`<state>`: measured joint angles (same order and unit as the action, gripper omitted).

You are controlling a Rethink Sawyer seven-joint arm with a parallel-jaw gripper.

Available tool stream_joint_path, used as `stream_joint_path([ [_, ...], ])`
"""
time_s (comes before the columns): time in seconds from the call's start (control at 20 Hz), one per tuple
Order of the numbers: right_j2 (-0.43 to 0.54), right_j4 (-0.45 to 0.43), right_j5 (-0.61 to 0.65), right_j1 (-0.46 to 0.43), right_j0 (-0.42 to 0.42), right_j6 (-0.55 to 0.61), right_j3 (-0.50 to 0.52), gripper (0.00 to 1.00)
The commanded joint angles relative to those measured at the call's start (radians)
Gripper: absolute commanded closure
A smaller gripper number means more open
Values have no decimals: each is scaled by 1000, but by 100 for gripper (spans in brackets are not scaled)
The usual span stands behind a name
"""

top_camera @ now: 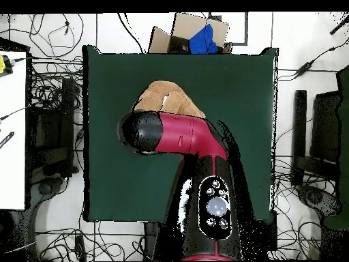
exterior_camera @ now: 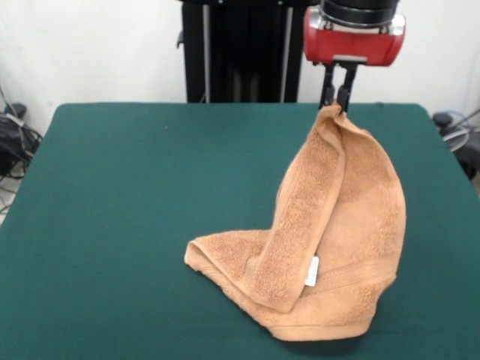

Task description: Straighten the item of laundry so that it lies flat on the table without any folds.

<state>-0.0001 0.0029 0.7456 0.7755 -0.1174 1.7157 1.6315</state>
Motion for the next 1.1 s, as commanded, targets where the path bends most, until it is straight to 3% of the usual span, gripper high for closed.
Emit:
stream_joint_path([
  [0.05,-36,62,-44,3,29,289,163,100],
  [1.1,-68,75,-146,-24,77,287,190,100],
])
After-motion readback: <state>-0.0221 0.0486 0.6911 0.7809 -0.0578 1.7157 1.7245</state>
